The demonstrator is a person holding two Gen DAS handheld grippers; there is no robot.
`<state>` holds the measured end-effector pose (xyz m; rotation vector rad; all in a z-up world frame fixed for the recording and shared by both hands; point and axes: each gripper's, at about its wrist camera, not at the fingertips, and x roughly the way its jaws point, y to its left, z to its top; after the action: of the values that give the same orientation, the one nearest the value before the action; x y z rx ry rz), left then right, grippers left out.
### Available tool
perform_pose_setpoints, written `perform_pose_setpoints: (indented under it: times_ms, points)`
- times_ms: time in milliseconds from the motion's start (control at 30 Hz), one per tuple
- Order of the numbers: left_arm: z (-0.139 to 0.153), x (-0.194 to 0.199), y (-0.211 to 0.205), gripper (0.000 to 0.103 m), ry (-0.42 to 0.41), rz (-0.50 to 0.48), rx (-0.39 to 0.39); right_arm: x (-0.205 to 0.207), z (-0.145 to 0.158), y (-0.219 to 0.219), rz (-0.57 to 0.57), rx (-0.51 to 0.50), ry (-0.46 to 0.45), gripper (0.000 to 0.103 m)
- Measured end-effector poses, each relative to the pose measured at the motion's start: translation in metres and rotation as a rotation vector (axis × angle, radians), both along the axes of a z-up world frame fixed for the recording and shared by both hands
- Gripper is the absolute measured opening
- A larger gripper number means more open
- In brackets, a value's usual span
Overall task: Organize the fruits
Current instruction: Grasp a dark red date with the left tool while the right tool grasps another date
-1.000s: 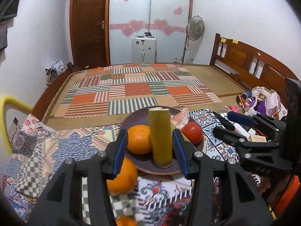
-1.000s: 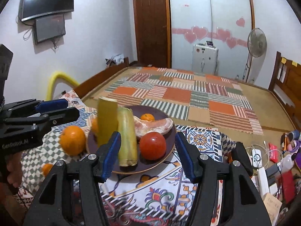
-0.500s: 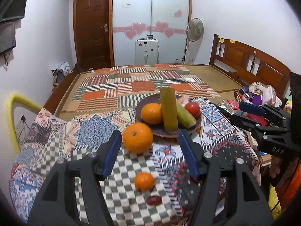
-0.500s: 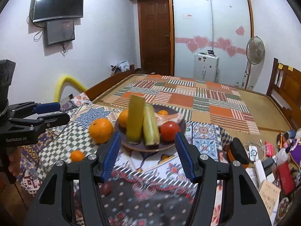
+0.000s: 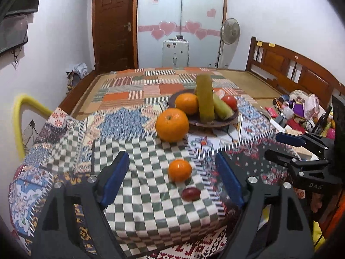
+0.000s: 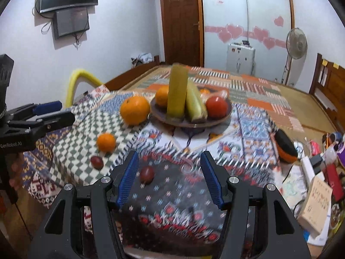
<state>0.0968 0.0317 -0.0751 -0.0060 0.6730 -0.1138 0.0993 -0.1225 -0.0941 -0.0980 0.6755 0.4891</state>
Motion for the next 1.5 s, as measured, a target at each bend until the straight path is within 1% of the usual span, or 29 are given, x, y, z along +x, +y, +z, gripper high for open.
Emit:
perform_pose_setpoints:
  times_ms: [100,267,367,400,433,533,567,700,767,800,867,933,1000,1100,1167,1267,1367,1400,1500]
  points:
    - [-0.013,-0.002,0.003,0.082,0.029,-0.005,-0.022,-0.003,-0.011,0.003,0.007,-0.009,0.023,0.056]
    - [-0.038,0.002,0.005,0.082,0.093,-0.001,-0.035,-0.002,-0.025,0.011,0.030,-0.011,0.056,0.056]
    - [-0.049,0.004,0.004,0.075,0.115,-0.008,-0.039,-0.001,-0.029,0.017,0.050,-0.015,0.066,0.055]
    - [-0.052,0.003,0.003,0.071,0.120,-0.014,-0.037,-0.001,-0.030,0.019,0.058,-0.017,0.065,0.053]
    - [-0.055,0.003,0.002,0.069,0.124,-0.019,-0.034,-0.002,-0.031,0.021,0.065,-0.020,0.066,0.050]
    - [-0.061,0.003,-0.004,0.066,0.134,-0.036,-0.023,0.000,-0.033,0.027,0.087,-0.017,0.077,0.042]
    - [-0.062,0.003,-0.006,0.066,0.136,-0.044,-0.022,0.000,-0.033,0.028,0.093,-0.017,0.079,0.039]
    - [-0.065,0.003,-0.011,0.066,0.133,-0.067,-0.026,0.002,-0.037,0.034,0.102,-0.022,0.081,0.032]
    - [-0.067,0.004,-0.013,0.066,0.137,-0.073,-0.026,0.004,-0.039,0.035,0.099,-0.025,0.086,0.026]
    - [-0.068,0.005,-0.015,0.065,0.139,-0.074,-0.022,0.005,-0.040,0.035,0.095,-0.026,0.078,0.025]
    - [-0.071,0.006,-0.017,0.062,0.145,-0.077,-0.015,0.006,-0.039,0.034,0.088,-0.028,0.074,0.020]
    - [-0.074,0.009,-0.019,0.062,0.153,-0.081,-0.018,0.007,-0.039,0.032,0.086,-0.018,0.076,0.016]
    - [-0.077,0.012,-0.019,0.060,0.158,-0.077,-0.019,0.009,-0.039,0.031,0.086,-0.009,0.080,0.016]
    - [-0.077,0.013,-0.021,0.053,0.146,-0.072,0.000,0.010,-0.038,0.032,0.083,-0.008,0.076,0.015]
    - [-0.077,0.014,-0.021,0.052,0.145,-0.076,-0.005,0.011,-0.037,0.032,0.083,-0.005,0.072,0.015]
    - [-0.077,0.014,-0.019,0.044,0.141,-0.067,-0.001,0.010,-0.034,0.029,0.080,0.004,0.065,0.015]
    - [-0.077,0.015,-0.015,0.034,0.139,-0.056,-0.009,0.011,-0.031,0.027,0.076,0.008,0.057,0.015]
    - [-0.077,0.015,-0.013,0.029,0.139,-0.050,-0.013,0.011,-0.030,0.025,0.074,0.008,0.055,0.015]
    - [-0.077,0.016,-0.008,0.028,0.145,-0.049,-0.040,0.013,-0.028,0.021,0.064,0.012,0.051,0.015]
